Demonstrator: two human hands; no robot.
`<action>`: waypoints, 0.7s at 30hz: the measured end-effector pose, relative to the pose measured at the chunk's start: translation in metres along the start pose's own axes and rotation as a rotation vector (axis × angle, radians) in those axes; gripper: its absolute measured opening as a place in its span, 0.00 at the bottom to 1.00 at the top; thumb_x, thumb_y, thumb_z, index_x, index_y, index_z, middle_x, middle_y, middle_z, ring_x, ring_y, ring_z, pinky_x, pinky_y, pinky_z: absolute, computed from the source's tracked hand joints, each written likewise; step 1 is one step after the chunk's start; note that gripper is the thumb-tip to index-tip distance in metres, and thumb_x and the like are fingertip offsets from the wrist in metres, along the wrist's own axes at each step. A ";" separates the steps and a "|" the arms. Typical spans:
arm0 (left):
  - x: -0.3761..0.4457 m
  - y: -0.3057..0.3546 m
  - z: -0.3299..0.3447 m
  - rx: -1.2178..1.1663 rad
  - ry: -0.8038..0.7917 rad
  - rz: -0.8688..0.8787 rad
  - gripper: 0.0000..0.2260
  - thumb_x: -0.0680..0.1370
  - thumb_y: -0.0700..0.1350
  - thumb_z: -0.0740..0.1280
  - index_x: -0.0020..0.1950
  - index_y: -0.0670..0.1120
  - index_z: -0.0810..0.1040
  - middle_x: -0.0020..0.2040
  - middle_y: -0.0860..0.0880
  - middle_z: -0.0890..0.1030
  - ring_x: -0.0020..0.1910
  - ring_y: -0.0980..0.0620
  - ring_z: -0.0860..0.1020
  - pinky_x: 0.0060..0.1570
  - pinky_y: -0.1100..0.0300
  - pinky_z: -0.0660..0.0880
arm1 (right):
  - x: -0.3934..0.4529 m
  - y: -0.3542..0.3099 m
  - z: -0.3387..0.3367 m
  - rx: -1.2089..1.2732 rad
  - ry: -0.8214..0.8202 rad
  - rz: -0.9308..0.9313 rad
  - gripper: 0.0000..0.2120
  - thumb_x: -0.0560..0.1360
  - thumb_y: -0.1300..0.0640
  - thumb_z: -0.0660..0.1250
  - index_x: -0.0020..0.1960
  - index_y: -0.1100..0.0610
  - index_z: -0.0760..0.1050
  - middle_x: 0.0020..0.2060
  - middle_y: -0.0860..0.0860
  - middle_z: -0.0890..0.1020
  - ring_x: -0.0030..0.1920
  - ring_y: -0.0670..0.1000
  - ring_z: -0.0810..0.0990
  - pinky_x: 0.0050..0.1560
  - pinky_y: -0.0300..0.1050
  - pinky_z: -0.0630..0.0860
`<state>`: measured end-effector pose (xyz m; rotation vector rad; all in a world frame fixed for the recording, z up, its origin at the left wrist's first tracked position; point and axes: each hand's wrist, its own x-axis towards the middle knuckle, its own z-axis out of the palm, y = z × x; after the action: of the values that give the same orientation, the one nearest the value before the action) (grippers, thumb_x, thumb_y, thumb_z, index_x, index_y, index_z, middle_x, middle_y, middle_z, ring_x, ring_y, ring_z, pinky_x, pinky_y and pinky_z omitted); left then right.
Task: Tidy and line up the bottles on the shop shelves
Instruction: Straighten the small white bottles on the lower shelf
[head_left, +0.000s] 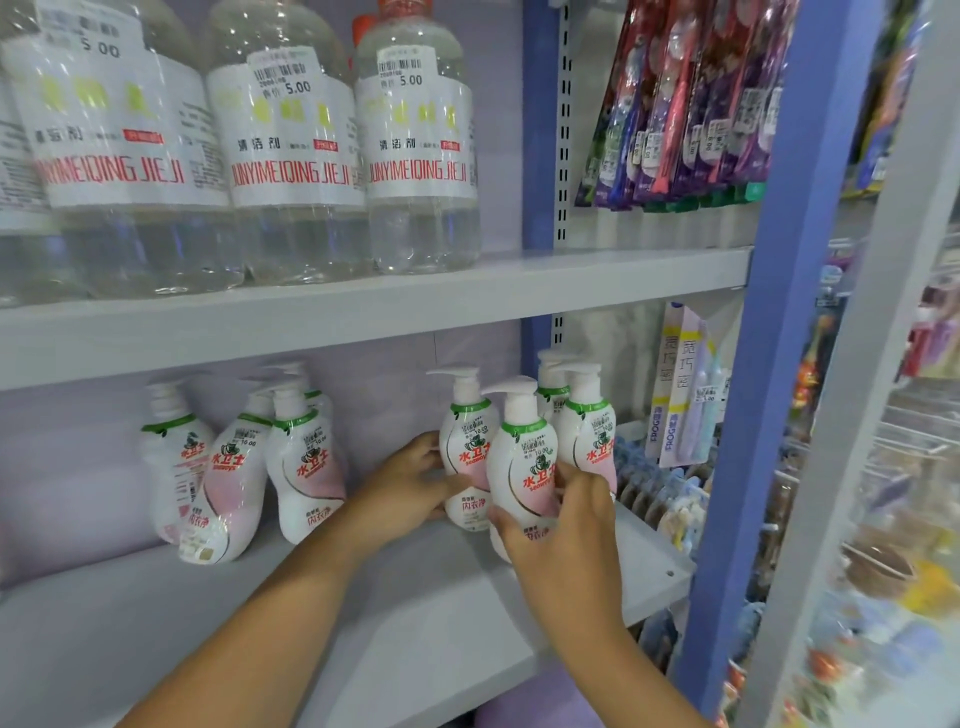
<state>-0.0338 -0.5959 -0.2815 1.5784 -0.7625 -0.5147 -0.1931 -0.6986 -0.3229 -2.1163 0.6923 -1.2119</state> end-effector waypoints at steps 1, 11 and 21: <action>0.002 -0.002 0.001 0.002 -0.005 0.004 0.18 0.78 0.36 0.73 0.65 0.50 0.76 0.58 0.50 0.86 0.56 0.48 0.85 0.48 0.50 0.84 | 0.001 0.001 0.000 -0.019 0.008 0.002 0.37 0.66 0.41 0.80 0.67 0.55 0.70 0.56 0.48 0.72 0.61 0.53 0.73 0.58 0.52 0.77; 0.014 -0.028 0.009 -0.072 0.005 0.069 0.13 0.80 0.39 0.70 0.64 0.49 0.80 0.60 0.50 0.86 0.59 0.47 0.84 0.58 0.46 0.82 | 0.003 0.003 0.004 -0.082 0.025 0.002 0.40 0.66 0.40 0.79 0.71 0.52 0.69 0.58 0.46 0.70 0.62 0.51 0.73 0.53 0.52 0.78; 0.016 -0.030 0.015 -0.103 -0.060 0.069 0.16 0.80 0.42 0.70 0.68 0.48 0.77 0.62 0.50 0.85 0.60 0.48 0.84 0.53 0.54 0.82 | 0.008 0.001 0.007 -0.159 0.036 0.010 0.39 0.65 0.35 0.77 0.69 0.50 0.70 0.57 0.46 0.73 0.60 0.51 0.75 0.53 0.50 0.77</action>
<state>-0.0278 -0.6166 -0.3114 1.4417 -0.8201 -0.5441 -0.1840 -0.7030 -0.3222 -2.2209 0.8393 -1.2280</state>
